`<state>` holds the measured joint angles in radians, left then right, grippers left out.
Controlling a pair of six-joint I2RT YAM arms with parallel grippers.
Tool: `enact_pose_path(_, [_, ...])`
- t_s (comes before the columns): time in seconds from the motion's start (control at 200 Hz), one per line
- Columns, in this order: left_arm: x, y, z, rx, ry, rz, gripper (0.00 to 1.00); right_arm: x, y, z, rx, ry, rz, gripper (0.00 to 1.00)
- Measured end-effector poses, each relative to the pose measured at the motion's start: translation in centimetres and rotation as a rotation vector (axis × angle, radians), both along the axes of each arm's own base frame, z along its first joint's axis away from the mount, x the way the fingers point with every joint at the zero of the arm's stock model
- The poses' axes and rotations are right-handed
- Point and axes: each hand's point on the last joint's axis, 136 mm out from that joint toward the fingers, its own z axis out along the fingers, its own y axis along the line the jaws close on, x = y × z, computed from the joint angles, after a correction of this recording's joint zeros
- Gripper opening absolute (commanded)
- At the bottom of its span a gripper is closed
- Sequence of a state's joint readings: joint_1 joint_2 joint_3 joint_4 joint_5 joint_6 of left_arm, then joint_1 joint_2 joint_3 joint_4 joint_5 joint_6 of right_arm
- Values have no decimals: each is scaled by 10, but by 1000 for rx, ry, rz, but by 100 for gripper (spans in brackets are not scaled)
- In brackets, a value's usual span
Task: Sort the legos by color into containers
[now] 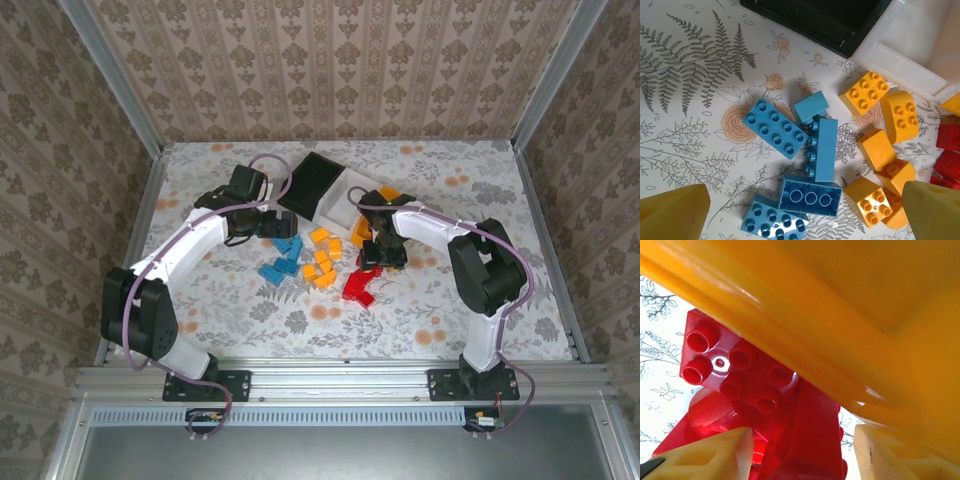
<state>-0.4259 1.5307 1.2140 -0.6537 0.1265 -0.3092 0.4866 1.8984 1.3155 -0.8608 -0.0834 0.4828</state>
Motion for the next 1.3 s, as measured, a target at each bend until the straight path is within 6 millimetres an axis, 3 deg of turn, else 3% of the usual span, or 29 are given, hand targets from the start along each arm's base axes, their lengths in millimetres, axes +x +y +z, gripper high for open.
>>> enact_pose_path(0.225, [-2,2,-1,12,4,-10,100,5,-4,1,-4,-13,-31,30])
enact_pose_path(0.36, [-1,2,-1,12,2,-12,100,7,-7,9,-8,-40,-34,28])
enact_pose_path(0.5, [-1,1,-1,9,1,-15,100,5,-9,38,14,-95,-35,29])
enact_pose_path(0.625, [-1,0,0,6,-2,-16,100,6,-11,76,39,-153,-40,29])
enact_pose_path(0.755, [0,-2,1,-4,-6,-21,100,33,-14,114,68,-248,-66,30])
enact_pose_path(0.855, [0,-3,1,-9,-5,-24,100,57,-19,128,69,-290,-84,30])
enact_pose_path(0.93, [0,-3,0,-12,-3,-26,100,76,-22,124,52,-294,-92,30])
enact_pose_path(1.015, [-2,-3,-1,-11,0,-30,100,92,-25,104,21,-265,-91,33])
enact_pose_path(1.18, [-8,0,-1,-9,1,-33,100,105,-34,63,-44,-189,-84,51])
enact_pose_path(1.3, [-14,3,4,-15,-14,-33,100,109,-38,62,-61,-187,-73,60])
